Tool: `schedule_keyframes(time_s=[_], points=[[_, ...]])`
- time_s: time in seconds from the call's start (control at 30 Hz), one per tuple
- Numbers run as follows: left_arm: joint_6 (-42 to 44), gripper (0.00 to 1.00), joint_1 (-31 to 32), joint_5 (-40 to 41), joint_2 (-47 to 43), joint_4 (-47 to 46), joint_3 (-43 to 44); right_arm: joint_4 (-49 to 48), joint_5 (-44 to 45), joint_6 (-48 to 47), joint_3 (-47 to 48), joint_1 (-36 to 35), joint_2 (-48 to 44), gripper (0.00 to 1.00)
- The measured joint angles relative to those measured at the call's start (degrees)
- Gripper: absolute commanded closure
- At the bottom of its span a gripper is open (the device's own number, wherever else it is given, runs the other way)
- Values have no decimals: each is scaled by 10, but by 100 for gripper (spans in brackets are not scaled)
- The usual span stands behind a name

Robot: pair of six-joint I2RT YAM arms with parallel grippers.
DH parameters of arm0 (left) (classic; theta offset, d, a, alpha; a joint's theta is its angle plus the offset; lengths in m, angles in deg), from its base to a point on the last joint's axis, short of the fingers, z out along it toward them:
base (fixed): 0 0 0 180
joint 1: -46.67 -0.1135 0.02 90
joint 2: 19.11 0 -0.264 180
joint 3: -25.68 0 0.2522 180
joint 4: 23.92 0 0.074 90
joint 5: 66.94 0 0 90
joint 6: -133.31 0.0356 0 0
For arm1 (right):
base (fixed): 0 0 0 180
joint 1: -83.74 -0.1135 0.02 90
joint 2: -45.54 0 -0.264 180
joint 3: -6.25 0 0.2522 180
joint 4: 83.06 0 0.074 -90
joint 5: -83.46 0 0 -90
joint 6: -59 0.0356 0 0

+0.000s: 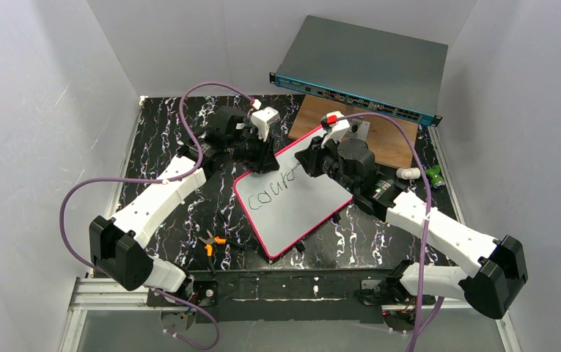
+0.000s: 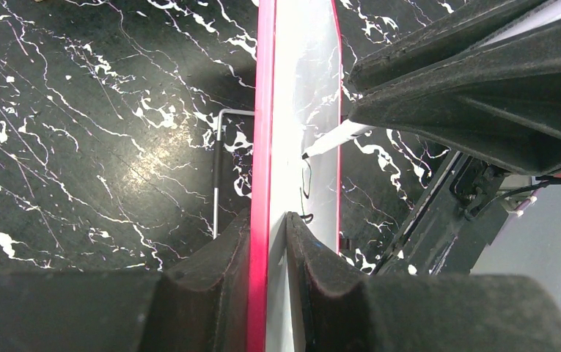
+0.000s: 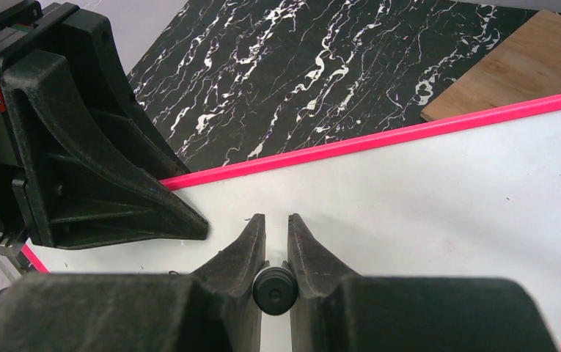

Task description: Write a sentence on the whiteboard

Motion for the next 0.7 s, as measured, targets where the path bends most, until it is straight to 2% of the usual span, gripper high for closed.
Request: schedule_keyframes(time_s=[0.7], points=[[0, 100, 0, -3, 0, -1, 0, 19, 12, -13, -37, 3, -39, 99]])
